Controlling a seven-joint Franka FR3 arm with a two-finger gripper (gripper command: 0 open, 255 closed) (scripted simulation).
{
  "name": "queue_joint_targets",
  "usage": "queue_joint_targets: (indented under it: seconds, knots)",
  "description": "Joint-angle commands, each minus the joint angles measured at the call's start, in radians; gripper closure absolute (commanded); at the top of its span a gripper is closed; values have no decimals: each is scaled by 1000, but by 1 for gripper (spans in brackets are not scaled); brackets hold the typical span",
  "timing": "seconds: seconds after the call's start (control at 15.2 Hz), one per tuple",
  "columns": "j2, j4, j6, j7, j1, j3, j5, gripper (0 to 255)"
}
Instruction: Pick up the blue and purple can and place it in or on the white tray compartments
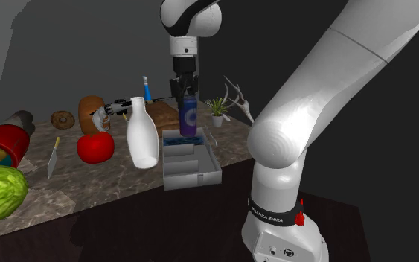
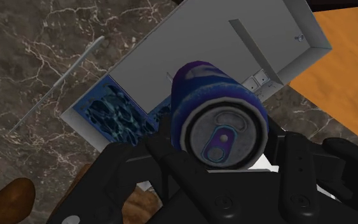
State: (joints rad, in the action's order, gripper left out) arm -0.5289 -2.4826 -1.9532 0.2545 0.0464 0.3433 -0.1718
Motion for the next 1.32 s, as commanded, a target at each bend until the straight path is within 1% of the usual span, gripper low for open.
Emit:
queue_joint_targets:
  seconds: [0.0,0.59,1.12,1.19,1.25]
  knots:
    - [8,-20,-29,0,0,4,-2,255]
    - [59,-108,-167,4,0,27,-9,255]
    - [59,-108,-167,4,0,27,-9,255]
    - [62,-107,-169,3,-1,27,-8,0]
    - [60,-107,-168,2,-1,26,-8,0]
